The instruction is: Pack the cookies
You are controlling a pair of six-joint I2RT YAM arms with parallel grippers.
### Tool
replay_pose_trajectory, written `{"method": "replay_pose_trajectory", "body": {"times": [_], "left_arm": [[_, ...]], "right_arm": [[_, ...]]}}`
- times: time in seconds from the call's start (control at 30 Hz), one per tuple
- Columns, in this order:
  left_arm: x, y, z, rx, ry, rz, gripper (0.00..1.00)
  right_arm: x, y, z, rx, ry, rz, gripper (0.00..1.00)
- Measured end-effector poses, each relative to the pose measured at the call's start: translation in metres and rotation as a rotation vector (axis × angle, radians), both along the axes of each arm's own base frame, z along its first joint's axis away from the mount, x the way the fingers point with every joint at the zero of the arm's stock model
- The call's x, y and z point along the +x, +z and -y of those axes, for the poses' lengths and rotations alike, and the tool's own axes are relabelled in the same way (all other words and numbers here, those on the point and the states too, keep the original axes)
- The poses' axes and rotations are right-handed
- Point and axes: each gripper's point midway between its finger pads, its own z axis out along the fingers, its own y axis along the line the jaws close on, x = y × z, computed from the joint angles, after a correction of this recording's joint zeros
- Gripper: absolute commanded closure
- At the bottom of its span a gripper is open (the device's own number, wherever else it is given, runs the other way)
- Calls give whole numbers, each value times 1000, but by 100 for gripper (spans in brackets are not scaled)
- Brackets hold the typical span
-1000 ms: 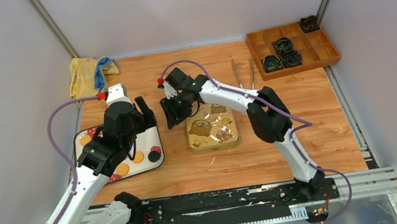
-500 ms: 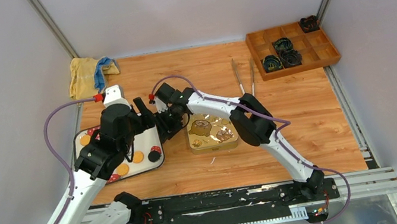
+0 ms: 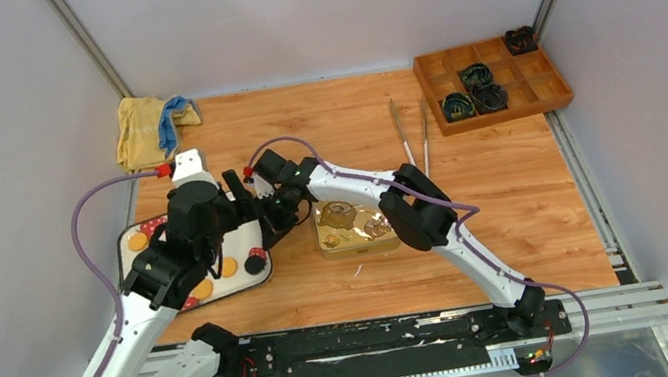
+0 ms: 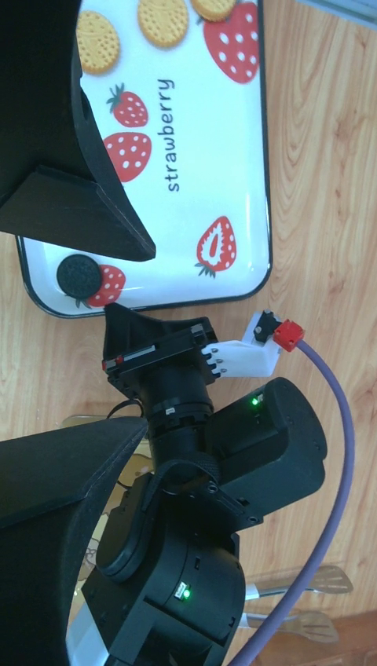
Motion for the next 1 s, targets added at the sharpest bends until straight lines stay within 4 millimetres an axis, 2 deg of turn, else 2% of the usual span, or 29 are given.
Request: {"method": "replay_pose_trajectory", "body": {"times": [0.27, 0.47, 0.57, 0.83, 1.0], "left_arm": [[-4, 0, -2, -1, 0, 2, 21], [-5, -5, -3, 4, -1, -12, 21], [-6, -9, -2, 8, -4, -22, 21], [-4, -17, 2, 10, -15, -47, 21], [-4, -25, 5, 13, -24, -71, 21]], "right_arm": [[17, 5, -5, -11, -69, 54, 100], [44, 10, 1, -23, -130, 110, 100], [65, 12, 11, -33, -178, 134, 100], [138, 18, 52, -99, -363, 237, 100], [184, 38, 70, -107, -469, 329, 100]]}}
